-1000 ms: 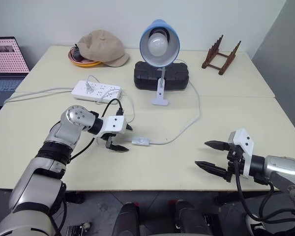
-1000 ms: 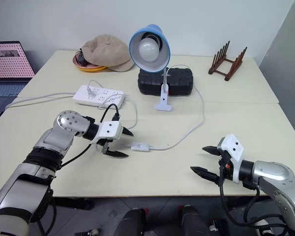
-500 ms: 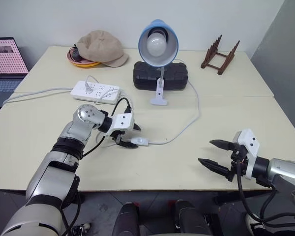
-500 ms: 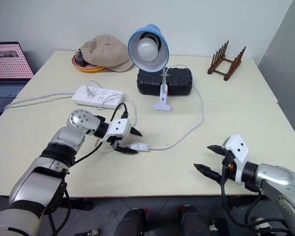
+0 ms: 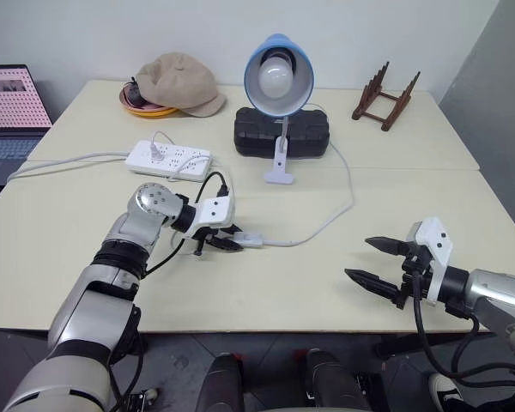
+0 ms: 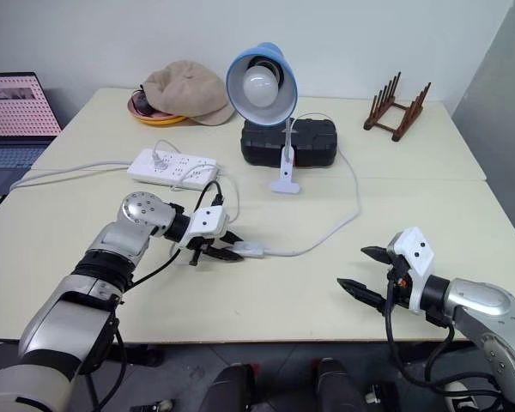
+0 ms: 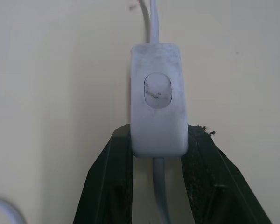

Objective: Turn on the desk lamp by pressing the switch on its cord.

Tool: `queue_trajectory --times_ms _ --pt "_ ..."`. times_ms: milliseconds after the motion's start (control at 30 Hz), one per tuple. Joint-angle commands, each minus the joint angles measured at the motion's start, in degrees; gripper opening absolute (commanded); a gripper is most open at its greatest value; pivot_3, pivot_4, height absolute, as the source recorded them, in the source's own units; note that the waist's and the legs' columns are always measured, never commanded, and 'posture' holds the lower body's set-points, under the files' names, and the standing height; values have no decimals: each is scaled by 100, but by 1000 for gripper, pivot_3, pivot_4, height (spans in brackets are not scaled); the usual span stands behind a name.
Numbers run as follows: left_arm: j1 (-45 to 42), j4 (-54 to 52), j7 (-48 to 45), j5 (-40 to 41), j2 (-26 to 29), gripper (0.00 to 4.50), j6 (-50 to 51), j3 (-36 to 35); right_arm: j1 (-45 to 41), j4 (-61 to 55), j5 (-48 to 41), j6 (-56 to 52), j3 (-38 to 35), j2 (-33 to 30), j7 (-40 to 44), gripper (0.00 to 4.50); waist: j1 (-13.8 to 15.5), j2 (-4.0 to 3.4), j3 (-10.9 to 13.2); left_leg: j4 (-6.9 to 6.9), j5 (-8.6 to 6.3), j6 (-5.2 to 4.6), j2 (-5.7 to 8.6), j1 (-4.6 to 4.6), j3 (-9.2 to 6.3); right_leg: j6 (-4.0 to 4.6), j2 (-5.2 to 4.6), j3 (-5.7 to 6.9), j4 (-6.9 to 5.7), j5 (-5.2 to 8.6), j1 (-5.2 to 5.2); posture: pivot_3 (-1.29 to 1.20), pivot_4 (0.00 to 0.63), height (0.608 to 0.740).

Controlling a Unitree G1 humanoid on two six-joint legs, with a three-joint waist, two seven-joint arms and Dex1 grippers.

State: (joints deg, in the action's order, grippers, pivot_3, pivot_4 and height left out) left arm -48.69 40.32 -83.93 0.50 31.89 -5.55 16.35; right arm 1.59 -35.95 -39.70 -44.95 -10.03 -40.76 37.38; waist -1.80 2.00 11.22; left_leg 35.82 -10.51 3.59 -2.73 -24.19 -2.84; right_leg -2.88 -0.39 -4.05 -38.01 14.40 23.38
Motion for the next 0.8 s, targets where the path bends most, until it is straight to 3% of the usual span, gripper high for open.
queue_trajectory --times_ms 33,200,367,567,800 --pt "97 -1195 151 737 -135 1077 1456 -457 -115 -139 -575 -455 -198 304 -470 4500 1 0 0 0 0 0 0 -3 -2 0 0 1 0 0 0 0 150 740" --pt "389 -2537 1092 1457 -658 1077 2830 -930 -671 86 -2115 -1442 -567 1255 -2053 4500 -7 -1 0 0 0 0 -1 -3 -5 -2 0 1 -4 -1 1 0 150 740" --pt "806 -3219 1806 1314 -992 1077 2653 -838 -1479 555 -4079 -1432 -493 2225 -4192 4500 -53 -4 0 -1 1 -1 -2 17 -7 -1 5 -2 -11 -2 -8 0 150 740" --pt "933 -3304 1995 1091 -1008 1077 2198 -579 -2149 1085 -5194 -1100 -208 2398 -5513 4500 -71 -9 2 -5 0 -1 -5 14 -6 0 9 -4 -1 -2 -10 0 150 740" --pt "942 -3379 2100 1158 -1080 1077 2116 -548 -2373 1461 -5622 -922 252 2347 -6099 4500 -67 -9 2 -8 0 -2 -3 7 -5 0 8 -4 3 -1 -5 0 150 740"
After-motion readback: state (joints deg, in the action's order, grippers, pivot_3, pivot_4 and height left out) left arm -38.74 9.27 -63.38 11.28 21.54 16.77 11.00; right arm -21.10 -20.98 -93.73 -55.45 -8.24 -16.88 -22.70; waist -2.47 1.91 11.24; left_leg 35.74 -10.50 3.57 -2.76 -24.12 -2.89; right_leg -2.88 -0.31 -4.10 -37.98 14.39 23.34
